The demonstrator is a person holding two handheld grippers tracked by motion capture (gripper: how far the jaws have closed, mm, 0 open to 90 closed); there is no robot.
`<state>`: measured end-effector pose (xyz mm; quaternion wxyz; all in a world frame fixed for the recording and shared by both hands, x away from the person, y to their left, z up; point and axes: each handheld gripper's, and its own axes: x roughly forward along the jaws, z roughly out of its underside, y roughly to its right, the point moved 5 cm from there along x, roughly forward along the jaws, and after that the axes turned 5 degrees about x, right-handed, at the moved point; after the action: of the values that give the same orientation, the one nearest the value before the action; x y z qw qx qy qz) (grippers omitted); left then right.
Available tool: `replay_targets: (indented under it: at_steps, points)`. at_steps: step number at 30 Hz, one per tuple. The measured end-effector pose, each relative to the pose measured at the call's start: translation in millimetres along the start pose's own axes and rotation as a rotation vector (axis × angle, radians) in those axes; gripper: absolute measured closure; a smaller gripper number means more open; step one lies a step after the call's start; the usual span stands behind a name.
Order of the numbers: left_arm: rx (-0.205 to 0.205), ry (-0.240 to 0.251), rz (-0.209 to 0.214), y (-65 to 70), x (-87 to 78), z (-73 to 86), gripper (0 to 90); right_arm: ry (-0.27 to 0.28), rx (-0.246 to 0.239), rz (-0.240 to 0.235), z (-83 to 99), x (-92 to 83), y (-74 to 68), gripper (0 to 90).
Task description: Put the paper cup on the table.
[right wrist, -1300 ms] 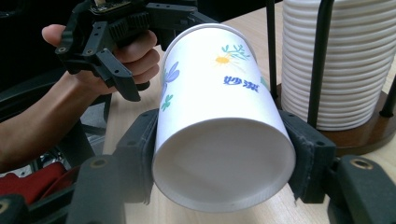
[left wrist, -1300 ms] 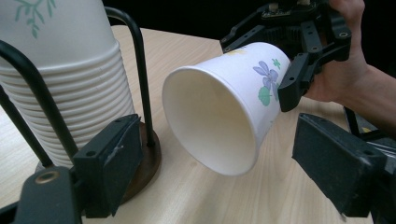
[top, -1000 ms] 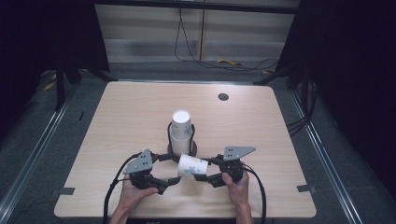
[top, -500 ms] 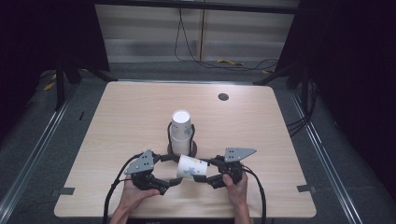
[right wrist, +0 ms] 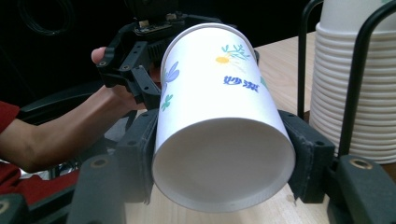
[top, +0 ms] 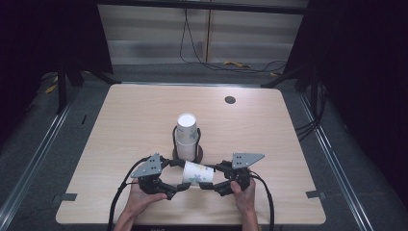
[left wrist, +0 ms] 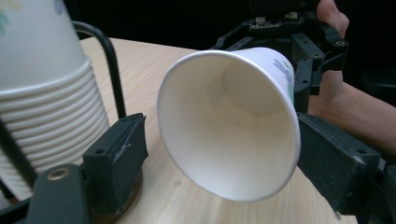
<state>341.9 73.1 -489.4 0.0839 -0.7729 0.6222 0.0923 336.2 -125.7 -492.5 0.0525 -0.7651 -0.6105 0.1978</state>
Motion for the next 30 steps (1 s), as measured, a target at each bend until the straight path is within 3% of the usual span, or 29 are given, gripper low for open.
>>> replay_targets:
  at_steps: [5,17,30]
  points:
    - [0.020,-0.003,0.026,1.8,5.5,-4.1,21.1,0.006,-0.004,-0.011,-0.9,-0.4,-1.1,36.6]
    - [0.013,0.002,0.068,1.6,8.4,-1.9,20.5,-0.008,-0.008,-0.026,-0.2,1.0,-2.1,36.8]
    - [0.002,0.024,0.098,1.9,2.7,-2.8,27.5,-0.022,-0.020,-0.033,1.3,2.0,-1.9,33.3]
